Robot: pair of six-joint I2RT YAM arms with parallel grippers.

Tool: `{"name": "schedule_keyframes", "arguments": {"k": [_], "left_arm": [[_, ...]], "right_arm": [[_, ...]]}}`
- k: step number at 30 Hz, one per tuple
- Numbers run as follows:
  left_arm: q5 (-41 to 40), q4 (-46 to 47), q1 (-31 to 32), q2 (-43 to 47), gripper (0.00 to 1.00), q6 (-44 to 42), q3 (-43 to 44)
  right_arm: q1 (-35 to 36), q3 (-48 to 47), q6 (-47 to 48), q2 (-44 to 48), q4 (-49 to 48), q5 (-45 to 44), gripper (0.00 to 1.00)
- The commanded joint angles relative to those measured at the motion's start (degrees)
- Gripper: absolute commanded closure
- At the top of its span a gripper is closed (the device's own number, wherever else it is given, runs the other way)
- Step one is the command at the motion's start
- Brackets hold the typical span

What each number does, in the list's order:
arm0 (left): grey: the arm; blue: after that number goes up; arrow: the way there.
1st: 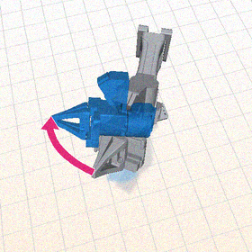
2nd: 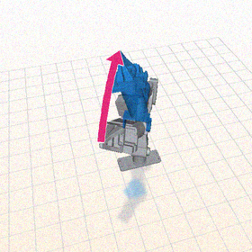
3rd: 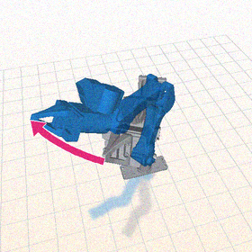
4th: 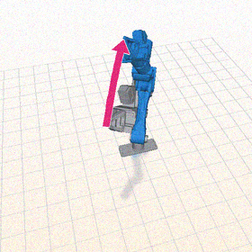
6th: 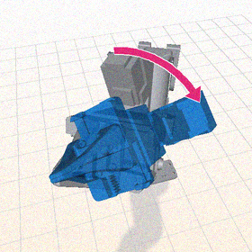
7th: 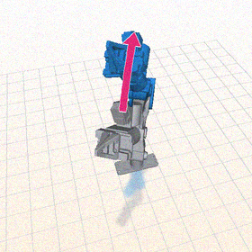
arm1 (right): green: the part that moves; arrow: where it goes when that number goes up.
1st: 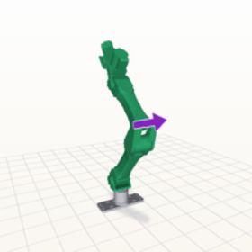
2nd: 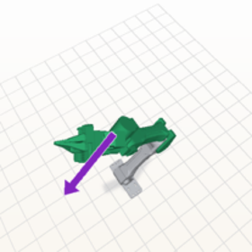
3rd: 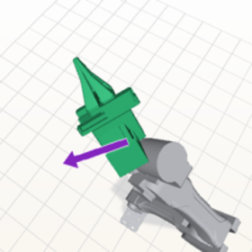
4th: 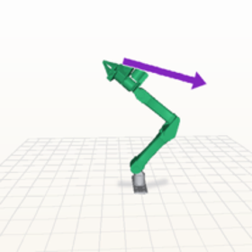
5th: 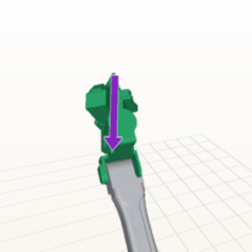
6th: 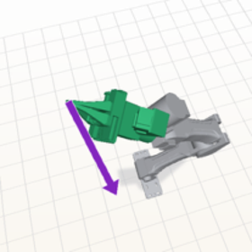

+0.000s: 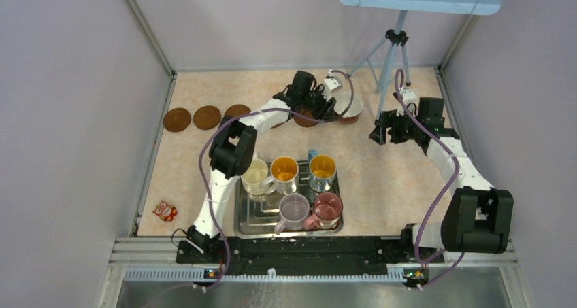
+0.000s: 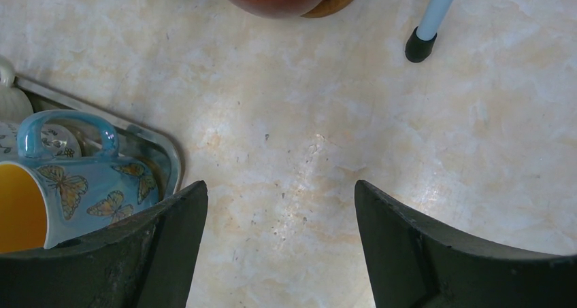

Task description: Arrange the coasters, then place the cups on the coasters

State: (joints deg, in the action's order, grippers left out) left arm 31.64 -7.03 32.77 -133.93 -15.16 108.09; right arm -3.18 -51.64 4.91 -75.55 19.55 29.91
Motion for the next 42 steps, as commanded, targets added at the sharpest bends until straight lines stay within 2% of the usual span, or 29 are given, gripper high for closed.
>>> {"name": "schedule_keyframes", "arguments": {"k": [1,7,10,15,18,27,33,42], "left_arm": [[-1.3,-1.4,0.7,-2.0,0.5,-1.0,4.5],[-2.5,-2.9,1.1,-3.7,0.54,-1.2,7.0],[-2.7,-2.7,1.2,-3.8,0.61,-0.9,7.4],[-2.3,-1.7,1.2,-3.4,0.82,0.0,7.3],[-2.1,-0.6,1.2,-3.1,0.99,0.5,7.0],[-1.5,9.5,1.5,-0.5,1.0,3.3,3.6],[-2.5,8.2,2.1,-3.3,1.0,3.2,7.9],[-3.9,6.5,2.5,-5.0,1.0,0.6,8.6]], "right_arm": [[-0.6,-0.5,0.8,-0.2,-1.1,0.6,0.22],[-0.6,-0.6,1.0,-0.2,-1.1,0.5,0.22],[-0.6,-0.5,1.1,-0.2,-1.0,0.5,0.22],[-0.6,-0.5,1.2,-0.2,-1.0,0.6,0.22],[-0.6,-0.5,1.2,-0.2,-1.0,0.6,0.22],[-0.6,-0.4,1.2,-0.4,-1.0,0.9,0.22],[-0.6,-0.4,1.2,-0.4,-1.0,0.8,0.22],[-0.6,-0.6,1.2,-0.7,-1.0,0.9,0.22]]}}
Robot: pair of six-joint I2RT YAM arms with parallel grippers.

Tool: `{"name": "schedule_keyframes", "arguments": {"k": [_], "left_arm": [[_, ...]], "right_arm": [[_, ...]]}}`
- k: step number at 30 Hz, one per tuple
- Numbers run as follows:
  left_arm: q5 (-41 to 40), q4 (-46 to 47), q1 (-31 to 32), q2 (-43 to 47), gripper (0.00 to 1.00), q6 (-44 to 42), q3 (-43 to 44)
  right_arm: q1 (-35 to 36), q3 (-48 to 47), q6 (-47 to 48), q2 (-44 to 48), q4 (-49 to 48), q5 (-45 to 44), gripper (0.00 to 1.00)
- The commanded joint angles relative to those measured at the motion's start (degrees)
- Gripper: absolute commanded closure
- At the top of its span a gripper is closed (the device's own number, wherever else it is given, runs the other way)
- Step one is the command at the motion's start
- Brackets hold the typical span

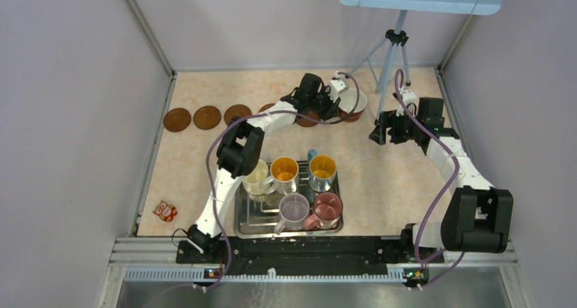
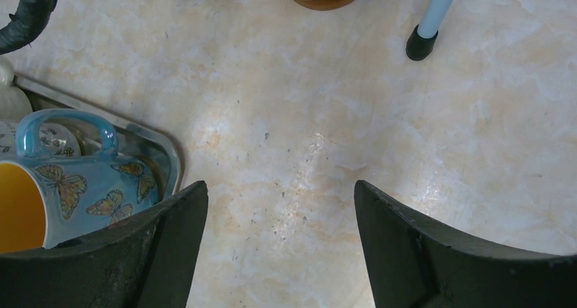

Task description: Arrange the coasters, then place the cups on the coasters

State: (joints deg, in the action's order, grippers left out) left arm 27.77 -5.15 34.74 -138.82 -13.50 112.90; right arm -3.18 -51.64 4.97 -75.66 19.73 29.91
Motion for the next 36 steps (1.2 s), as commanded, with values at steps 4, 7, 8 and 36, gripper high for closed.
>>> {"name": "schedule_keyframes", "arguments": {"k": [4,7,8,36], "left_arm": [[-1.4,2.6,0.7,-0.7,1.0,-1.3,4.7],[-2.6,1.8,0.7,0.4,1.0,-1.7,3.5],[-2.9,1.7,0.7,1.1,1.0,-1.9,2.7],[-7.9,-1.7,1.9,7.5,1.0,3.4,-5.8]], "right_arm": [[-0.6,-0.5,1.3,-0.5,-1.0,0.7,0.22],[-0.6,-0.5,1.3,-0.5,-1.1,0.7,0.22],[-0.6,-0.5,1.3,-0.6,-1.2,0.7,0.22],[-0.6,-0.6,1.3,-0.4,-1.2,1.2,0.22]]}}
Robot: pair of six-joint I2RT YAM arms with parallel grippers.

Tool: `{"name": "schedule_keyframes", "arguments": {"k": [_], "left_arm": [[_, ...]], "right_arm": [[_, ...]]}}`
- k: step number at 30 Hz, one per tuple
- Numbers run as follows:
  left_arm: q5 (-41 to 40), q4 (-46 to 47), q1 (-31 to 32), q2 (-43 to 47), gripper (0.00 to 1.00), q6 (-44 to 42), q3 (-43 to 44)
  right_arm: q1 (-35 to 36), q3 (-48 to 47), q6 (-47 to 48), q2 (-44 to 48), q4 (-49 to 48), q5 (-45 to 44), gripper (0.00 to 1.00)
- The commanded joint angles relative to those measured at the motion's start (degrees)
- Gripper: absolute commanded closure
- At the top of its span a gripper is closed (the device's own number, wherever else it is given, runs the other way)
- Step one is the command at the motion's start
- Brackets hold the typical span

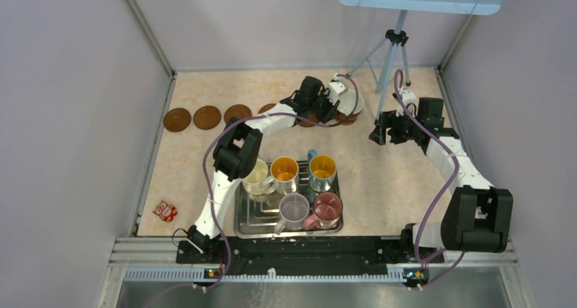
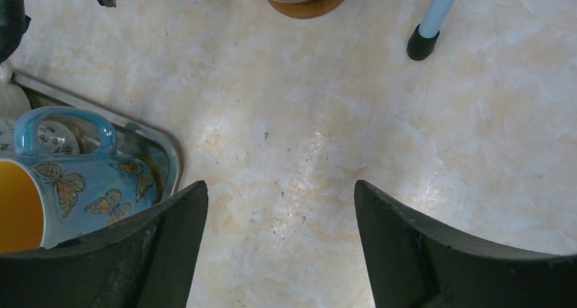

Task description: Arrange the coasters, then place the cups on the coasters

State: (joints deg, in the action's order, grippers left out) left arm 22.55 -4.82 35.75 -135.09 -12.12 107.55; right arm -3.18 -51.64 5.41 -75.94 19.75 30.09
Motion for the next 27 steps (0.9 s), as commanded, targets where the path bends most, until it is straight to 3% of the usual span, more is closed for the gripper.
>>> {"name": "schedule_keyframes", "arguments": {"k": [1,6,12,14,18,27], "left_arm": [[-3.1,-2.3,1.0,3.8,1.0,2.3,-0.3],[-3.9,-3.1,1.3,3.9,0.98,3.1,-0.2],[-4.5,-4.4,1.8,4.0,0.79,3.9,0.8],[-4.6,-4.9,1.9,4.1,0.67,4.2,0.9],[-4.1,-5.8,2.2,4.6,0.57,4.6,0.9],[-2.9,-6.5,2.7,6.6,0.48,5.4,-0.4]], "right_arm": [[-0.6,-0.6,0.9,-0.1,-1.2,1.0,0.22],[-0.6,-0.6,0.9,-0.1,-1.1,1.0,0.22],[-0.6,-0.5,1.0,0.0,-1.1,1.0,0.22],[-0.6,-0.6,0.9,0.0,-1.2,1.0,0.22],[-0.6,-0.6,0.9,0.1,-1.3,1.0,0.22],[-0.6,-0.6,0.9,0.4,-1.2,1.2,0.22]]}}
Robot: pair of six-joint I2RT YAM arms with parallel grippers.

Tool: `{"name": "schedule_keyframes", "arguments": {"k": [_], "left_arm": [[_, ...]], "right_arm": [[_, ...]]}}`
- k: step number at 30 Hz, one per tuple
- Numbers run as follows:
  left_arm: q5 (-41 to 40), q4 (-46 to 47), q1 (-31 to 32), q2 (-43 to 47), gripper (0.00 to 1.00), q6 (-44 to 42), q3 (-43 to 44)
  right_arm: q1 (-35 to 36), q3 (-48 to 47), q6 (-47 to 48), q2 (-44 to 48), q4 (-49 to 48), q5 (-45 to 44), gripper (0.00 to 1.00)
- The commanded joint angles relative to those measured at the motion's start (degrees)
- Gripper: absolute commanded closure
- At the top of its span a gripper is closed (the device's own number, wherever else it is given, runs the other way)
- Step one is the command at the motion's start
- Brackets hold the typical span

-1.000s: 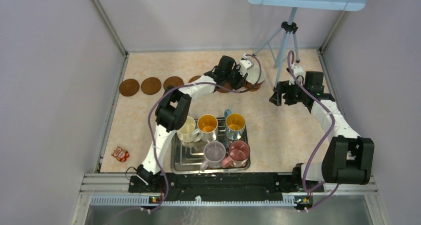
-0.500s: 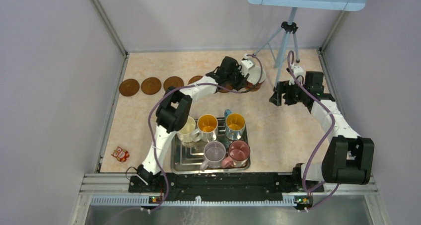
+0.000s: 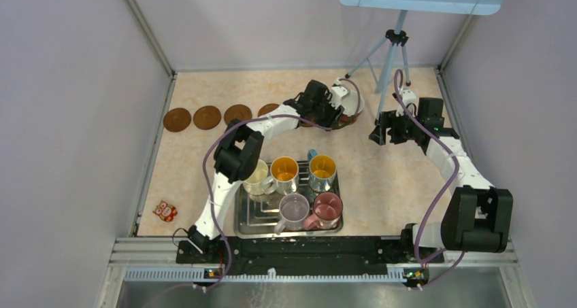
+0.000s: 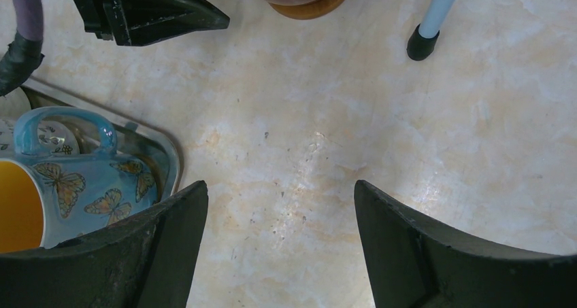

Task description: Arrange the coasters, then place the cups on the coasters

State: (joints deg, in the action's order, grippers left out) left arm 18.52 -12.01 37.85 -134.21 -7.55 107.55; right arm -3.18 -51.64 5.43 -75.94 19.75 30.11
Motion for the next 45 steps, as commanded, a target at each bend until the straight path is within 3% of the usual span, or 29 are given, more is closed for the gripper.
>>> {"name": "schedule_keyframes", "arguments": {"k": [1,17,20,23,32,41,45], "left_arm": [[1.5,1.0,0.7,6.0,0.48,0.9,-0.8],[4.2,0.2,1.9,5.6,0.5,1.1,0.5],[3.8,-0.6,1.9,6.0,0.47,1.4,1.0],[2.1,-1.3,1.8,7.7,0.36,1.4,1.0],[-3.2,-7.0,-0.1,18.7,0.02,-0.9,-0.1],[-16.2,-18.2,-4.8,36.5,0.01,2.9,-10.2],[-12.3,-25.9,-10.1,47.0,0.01,5.3,-18.6]], "right_arm": [[-0.6,-0.5,0.9,0.5,-1.1,1.2,0.22],[-0.6,-0.4,0.9,1.0,-1.1,1.2,0.22],[-0.6,-0.4,0.9,0.9,-1.0,1.2,0.22],[-0.6,-0.4,0.9,1.0,-1.1,1.2,0.22],[-0.6,-0.5,0.8,1.4,-1.2,1.8,0.22],[-0.6,-0.5,0.3,2.6,-1.0,3.1,0.21],[-0.6,-0.5,-0.1,3.1,-1.1,4.0,0.21]]}}
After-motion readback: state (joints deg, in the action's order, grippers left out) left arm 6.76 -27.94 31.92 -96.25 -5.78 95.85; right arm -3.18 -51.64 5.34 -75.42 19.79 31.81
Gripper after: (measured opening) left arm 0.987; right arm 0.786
